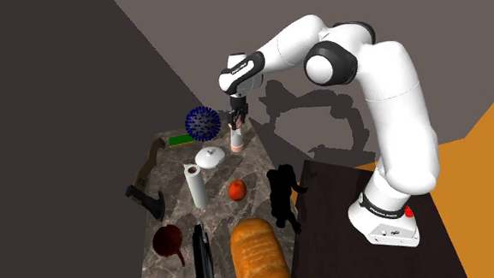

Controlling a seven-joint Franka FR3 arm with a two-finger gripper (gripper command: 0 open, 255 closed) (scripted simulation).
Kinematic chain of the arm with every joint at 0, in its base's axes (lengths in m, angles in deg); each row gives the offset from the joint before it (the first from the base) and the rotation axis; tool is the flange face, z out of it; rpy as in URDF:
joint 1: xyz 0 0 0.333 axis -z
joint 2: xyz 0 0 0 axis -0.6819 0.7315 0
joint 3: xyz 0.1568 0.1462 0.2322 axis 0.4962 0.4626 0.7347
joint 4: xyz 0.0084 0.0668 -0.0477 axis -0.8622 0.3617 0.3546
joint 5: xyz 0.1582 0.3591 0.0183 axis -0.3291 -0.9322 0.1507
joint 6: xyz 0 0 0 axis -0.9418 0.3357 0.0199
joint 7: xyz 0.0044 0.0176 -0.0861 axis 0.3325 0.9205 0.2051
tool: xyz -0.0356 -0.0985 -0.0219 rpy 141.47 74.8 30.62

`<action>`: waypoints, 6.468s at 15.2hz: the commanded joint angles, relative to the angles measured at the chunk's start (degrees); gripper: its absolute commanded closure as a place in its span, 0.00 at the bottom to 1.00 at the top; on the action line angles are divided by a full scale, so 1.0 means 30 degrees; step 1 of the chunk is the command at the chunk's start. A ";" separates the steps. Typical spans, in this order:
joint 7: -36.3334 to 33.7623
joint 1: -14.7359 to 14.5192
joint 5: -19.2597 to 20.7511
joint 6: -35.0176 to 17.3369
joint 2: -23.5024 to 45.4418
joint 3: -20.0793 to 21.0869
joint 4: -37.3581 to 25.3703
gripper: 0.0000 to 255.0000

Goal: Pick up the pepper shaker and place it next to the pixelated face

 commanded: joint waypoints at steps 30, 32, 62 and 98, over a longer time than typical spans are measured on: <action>-0.1375 -0.0215 0.1342 0.6246 -0.3081 -0.0671 -0.3359 1.00; -0.1449 -0.0197 0.1389 0.6711 -0.3166 -0.0692 -0.3749 1.00; -0.2491 0.1074 0.1026 1.5449 -0.1404 -0.0698 -1.4335 1.00; -1.4750 -0.8146 0.3728 1.1026 -1.2522 0.3852 -0.0562 1.00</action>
